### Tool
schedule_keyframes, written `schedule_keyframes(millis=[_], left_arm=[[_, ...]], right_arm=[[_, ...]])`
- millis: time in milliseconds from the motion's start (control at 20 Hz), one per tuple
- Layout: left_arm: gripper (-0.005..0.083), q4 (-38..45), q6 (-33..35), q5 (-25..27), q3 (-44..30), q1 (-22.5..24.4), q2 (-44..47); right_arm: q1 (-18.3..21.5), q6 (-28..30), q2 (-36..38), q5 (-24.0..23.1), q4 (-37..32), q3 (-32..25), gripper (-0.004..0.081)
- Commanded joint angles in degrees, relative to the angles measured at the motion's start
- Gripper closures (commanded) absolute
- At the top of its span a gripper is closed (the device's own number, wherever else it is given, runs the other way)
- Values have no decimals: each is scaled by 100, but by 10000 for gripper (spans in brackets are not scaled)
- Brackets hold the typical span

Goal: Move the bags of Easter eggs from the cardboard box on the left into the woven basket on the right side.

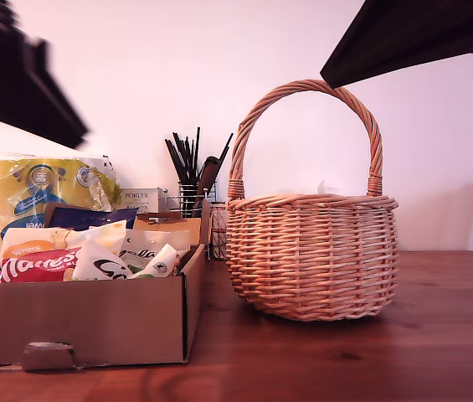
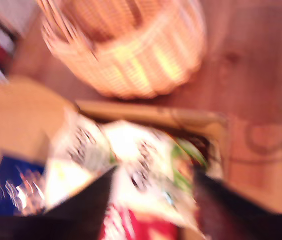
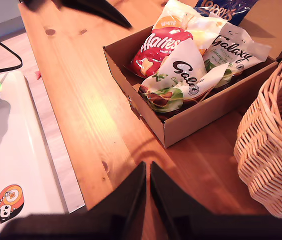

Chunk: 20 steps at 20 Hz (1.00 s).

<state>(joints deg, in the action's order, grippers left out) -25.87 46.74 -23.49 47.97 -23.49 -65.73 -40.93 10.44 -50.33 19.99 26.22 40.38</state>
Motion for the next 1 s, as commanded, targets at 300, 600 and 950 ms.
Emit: schedule_keyframes(millis=[300,600,950], left_arm=[[79,813,170,-7,-63,-247,-1482],[79,1001,170,-22,-63,-269,-2284],[79,1134,195,-15,-63,-295,-2916]], right_arm=[[11,0,-7,-7,87,68,783],[11,2,-9,-7,90,68,783],[11,4,-7,-7,151,68,783]])
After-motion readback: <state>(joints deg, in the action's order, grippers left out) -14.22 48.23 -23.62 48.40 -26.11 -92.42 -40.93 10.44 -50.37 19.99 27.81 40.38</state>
